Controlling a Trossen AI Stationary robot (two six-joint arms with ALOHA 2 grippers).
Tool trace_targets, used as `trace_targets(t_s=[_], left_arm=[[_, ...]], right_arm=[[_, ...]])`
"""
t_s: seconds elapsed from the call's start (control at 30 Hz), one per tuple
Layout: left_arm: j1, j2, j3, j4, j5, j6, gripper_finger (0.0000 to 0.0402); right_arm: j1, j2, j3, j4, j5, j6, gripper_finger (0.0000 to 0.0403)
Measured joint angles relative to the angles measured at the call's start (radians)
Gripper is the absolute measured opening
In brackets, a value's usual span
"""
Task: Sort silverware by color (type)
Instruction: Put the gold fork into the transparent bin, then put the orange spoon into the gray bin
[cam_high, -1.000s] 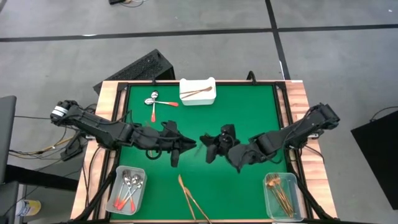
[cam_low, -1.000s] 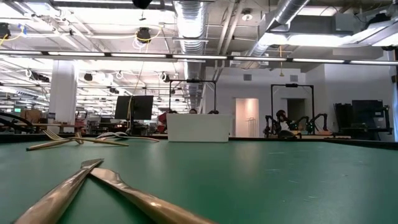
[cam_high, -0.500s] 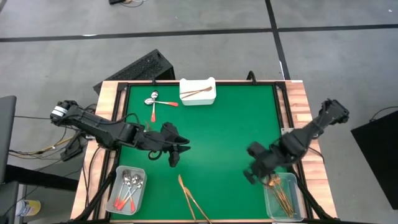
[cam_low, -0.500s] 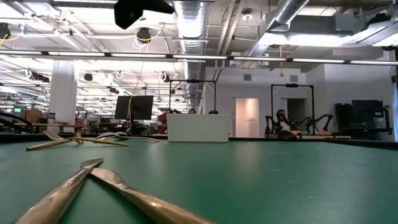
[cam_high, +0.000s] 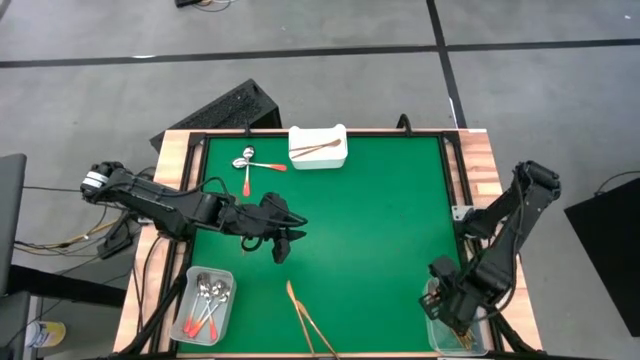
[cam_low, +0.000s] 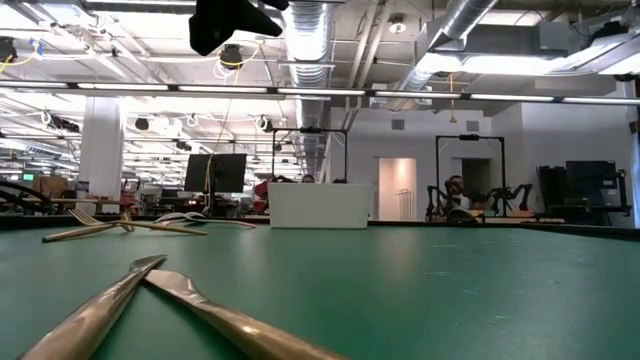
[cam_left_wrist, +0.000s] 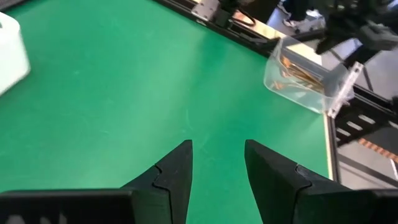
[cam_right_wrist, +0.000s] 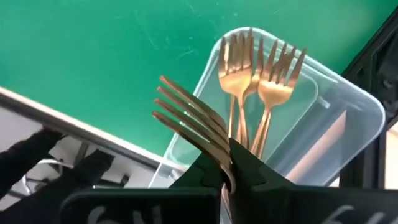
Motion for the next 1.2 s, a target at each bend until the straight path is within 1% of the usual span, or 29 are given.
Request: trace_targets(t_s=[0.17,0.3,0.43,0.57,0.63,0.7,0.77,0.83,0.9,0.93,1.0,1.13,1.2], left_arm=[[0.005,0.0,0.0,0.001,0.008,0.018,0.0133],[0.014,0.0,0.0,0.002,0.033,0.009,0.0133],[0.013,0.0,0.0,0.0,0.055,0.008,0.0133],[0.011,-0.002,0.0,-0.055,0.034,-0.013,0.0133],[0.012,-0.011,0.0,-0.11,0.021,-0.027,0.0133],[0.024,-0.03,0.0,-0.16,0.035,-0.044,0.0133],[0.037,-0.056,0.0,-0.208,0.057,-0.047,0.013],[0.058,-0.092,0.0,-0.244,0.049,-0.046,0.0125],[0.093,-0.129,0.0,-0.281,0.01,-0.046,0.0119],[0.12,-0.15,0.0,-0.282,-0.01,-0.045,0.0116],[0.175,-0.189,0.0,-0.281,-0.04,-0.045,0.0111],[0.294,-0.257,0.0,-0.272,-0.055,-0.067,0.0105],[0.337,-0.288,0.0,-0.266,-0.042,-0.09,0.0104]], right_arm=[[0.037,0.0,-0.071,0.067,0.006,0.09,0.0044],[0.053,0.0,-0.088,0.058,0.009,0.122,0.008],[0.051,-0.001,-0.088,0.056,0.036,0.134,0.0127],[0.036,-0.001,-0.087,0.064,0.127,0.139,0.0168],[0.02,-0.001,-0.087,0.083,0.209,0.139,0.0181],[-0.004,-0.001,-0.069,0.106,0.323,0.133,0.0188],[-0.041,-0.003,-0.021,0.149,0.477,0.062,0.0191],[-0.084,-0.004,0.053,0.181,0.631,-0.075,0.0191],[-0.129,-0.005,0.125,0.176,0.722,-0.229,0.0189],[-0.157,-0.005,0.156,0.173,0.747,-0.311,0.0187],[-0.22,-0.005,0.208,0.177,0.761,-0.466,0.0185],[-0.343,-0.002,0.257,0.175,0.754,-0.744,0.0182],[-0.411,-0.003,0.262,0.191,0.721,-0.881,0.0182]])
